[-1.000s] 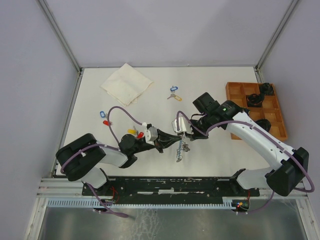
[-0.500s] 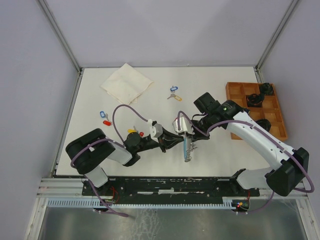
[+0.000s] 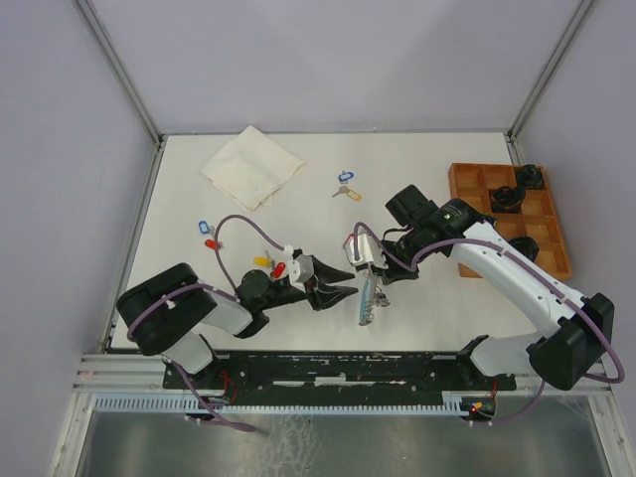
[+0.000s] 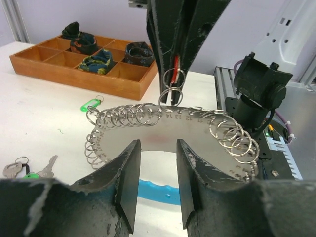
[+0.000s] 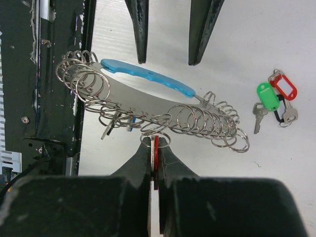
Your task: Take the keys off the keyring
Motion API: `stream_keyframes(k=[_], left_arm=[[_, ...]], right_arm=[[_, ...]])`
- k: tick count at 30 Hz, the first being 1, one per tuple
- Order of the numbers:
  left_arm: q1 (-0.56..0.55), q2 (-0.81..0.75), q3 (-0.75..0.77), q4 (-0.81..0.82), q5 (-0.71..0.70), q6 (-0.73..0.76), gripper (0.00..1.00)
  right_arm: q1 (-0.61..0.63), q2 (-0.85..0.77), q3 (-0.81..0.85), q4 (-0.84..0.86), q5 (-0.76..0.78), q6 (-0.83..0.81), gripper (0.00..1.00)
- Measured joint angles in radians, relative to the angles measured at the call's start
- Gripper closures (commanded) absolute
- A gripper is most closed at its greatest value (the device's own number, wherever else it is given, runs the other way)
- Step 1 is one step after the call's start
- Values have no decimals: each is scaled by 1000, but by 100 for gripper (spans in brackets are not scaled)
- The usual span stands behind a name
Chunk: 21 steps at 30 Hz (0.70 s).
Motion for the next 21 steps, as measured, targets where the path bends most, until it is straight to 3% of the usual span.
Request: stream_keyframes(k=[8,16,21], left_arm=[[0,-80,-52,0,9,15,46],[0,-187,-103,-2,-72,2,37],[1,-323,-88,-106,-105,-28,29]], right_arm=[[0,0,0,-3,-1,-1,99],[0,0,0,-4,-4,-5,99],[0,0,0,-4,-6,-8,99]])
